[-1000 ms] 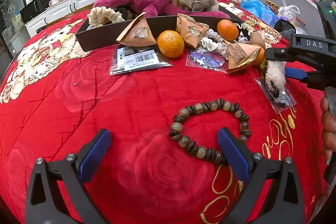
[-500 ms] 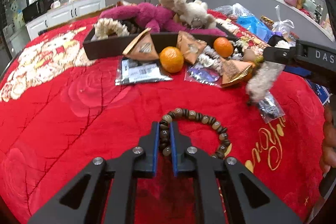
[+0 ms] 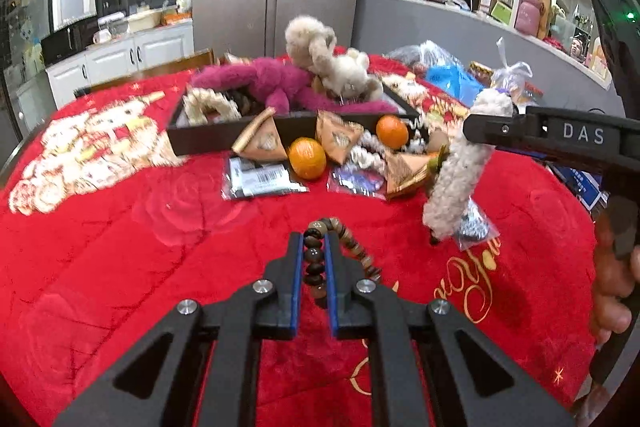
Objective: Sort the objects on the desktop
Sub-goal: 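Carry the fluffy clip and bead bracelet over the black box with both tools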
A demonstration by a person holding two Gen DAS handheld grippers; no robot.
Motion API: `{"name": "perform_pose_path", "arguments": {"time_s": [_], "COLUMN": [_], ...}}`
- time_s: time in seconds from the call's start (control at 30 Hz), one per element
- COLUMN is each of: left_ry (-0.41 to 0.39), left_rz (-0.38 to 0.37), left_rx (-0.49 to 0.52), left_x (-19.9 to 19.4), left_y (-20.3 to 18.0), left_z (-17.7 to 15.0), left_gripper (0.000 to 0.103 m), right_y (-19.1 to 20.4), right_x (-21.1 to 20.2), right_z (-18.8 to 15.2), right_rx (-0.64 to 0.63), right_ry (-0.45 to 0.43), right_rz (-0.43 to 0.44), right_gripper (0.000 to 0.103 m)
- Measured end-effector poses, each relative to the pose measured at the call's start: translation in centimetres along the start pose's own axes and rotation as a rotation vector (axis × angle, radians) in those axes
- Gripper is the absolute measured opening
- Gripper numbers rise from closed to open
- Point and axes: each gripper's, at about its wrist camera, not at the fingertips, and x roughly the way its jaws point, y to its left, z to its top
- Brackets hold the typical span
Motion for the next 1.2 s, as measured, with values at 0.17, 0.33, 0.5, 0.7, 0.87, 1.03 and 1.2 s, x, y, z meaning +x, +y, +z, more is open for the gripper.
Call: {"name": "perform_pose_path", "arguments": {"time_s": [0.17, 0.33, 0.5, 0.7, 0.87, 1.03, 1.2], "left_ry": [-0.048, -0.089, -0.103, -0.108, -0.109, -0.107, -0.089], "left_rz": [0.000, 0.013, 0.024, 0.051, 0.042, 0.033, 0.025], "left_rx": [0.006, 0.022, 0.010, 0.004, 0.014, 0.023, 0.019], "left_x": [-2.1, -4.1, -5.3, -5.8, -5.9, -5.2, -3.4], "left_y": [-0.2, -0.1, 0.8, 1.5, 1.7, 2.0, 2.6], "left_z": [1.3, 3.1, 4.6, 6.1, 7.9, 10.6, 13.5], "left_gripper": [0.010, 0.010, 0.010, 0.010, 0.010, 0.010, 0.011], "right_y": [1.3, 3.1, 4.9, 6.7, 7.5, 8.1, 8.9], "right_x": [-1.6, -3.3, -4.8, -6.4, -6.7, -6.2, -5.7], "right_z": [0.8, 1.8, 2.8, 3.8, 4.5, 5.9, 7.8], "right_rx": [-0.032, -0.071, -0.112, -0.159, -0.176, -0.191, -0.200], "right_ry": [-0.043, -0.087, -0.125, -0.163, -0.177, -0.174, -0.195], "right_rz": [0.015, 0.048, 0.067, 0.074, 0.077, 0.076, 0.049], "right_gripper": [0.037, 0.037, 0.037, 0.037, 0.037, 0.037, 0.037]}}
